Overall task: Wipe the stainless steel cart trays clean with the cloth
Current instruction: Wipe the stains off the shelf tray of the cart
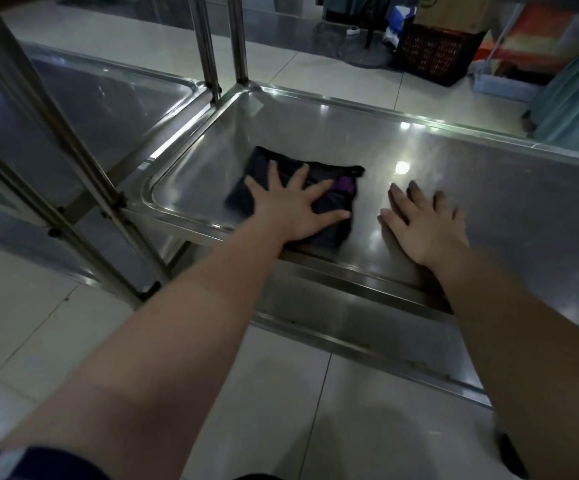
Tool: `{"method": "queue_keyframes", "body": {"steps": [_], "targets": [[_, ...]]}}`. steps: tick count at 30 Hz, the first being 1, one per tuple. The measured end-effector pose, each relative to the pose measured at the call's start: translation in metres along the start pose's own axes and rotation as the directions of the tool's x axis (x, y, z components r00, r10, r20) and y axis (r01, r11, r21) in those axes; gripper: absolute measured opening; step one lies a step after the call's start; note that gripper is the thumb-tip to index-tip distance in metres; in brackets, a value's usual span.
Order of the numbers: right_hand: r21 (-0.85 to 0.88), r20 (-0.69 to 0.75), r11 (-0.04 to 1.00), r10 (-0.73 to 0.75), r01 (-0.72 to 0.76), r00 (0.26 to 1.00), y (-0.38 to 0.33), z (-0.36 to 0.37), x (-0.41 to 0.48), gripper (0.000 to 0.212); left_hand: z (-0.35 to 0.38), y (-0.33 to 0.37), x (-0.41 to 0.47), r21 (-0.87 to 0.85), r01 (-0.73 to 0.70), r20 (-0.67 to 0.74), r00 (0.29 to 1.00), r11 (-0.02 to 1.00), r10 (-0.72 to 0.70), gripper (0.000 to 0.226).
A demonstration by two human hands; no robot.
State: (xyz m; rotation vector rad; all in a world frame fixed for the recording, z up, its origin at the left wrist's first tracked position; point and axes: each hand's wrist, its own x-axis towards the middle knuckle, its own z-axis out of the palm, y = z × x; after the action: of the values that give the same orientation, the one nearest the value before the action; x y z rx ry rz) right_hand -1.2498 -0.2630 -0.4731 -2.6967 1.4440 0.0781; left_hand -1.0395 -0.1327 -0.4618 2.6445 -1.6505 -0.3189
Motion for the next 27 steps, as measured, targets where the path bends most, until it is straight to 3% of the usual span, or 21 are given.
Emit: {"method": "queue_keyframes", "body": {"steps": [3,6,13,17,21,24,27], "targets": [[0.022,0.000,1.000,-0.021,0.021,1.000,0.005,-0.001,-0.001,0.063,0.007,0.019,-0.009,0.005,-0.042,-0.005,0.999,0.999,0.042,0.097],[0.063,-0.014,0.997,-0.043,0.044,0.999,0.008,0.000,-0.003,0.064,0.004,-0.019,-0.018,-0.003,-0.045,-0.044,0.998,0.999,0.045,0.094],[0.060,-0.018,0.998,-0.024,0.025,1.000,0.004,0.000,-0.003,0.065,-0.018,-0.136,-0.044,-0.037,0.181,-0.007,0.983,0.983,-0.181,0.107],[0.007,-0.016,1.000,0.009,-0.009,1.000,-0.002,0.001,-0.004,0.066,-0.013,-0.106,-0.042,0.002,0.211,0.055,0.976,0.978,-0.211,0.107],[0.005,0.008,1.000,0.000,0.000,1.000,-0.002,-0.001,-0.003,0.062,-0.001,-0.013,-0.031,-0.024,0.086,0.044,0.995,0.996,-0.085,0.102],[0.264,-0.038,0.965,0.014,-0.003,0.999,0.005,-0.003,-0.003,0.053,0.007,0.060,-0.026,0.016,0.019,0.046,0.999,1.000,-0.019,0.096],[0.590,-0.104,0.807,0.077,0.000,0.992,0.012,-0.006,-0.008,0.043,0.006,0.078,-0.022,0.001,0.041,0.035,0.999,0.999,-0.041,0.090]]}}
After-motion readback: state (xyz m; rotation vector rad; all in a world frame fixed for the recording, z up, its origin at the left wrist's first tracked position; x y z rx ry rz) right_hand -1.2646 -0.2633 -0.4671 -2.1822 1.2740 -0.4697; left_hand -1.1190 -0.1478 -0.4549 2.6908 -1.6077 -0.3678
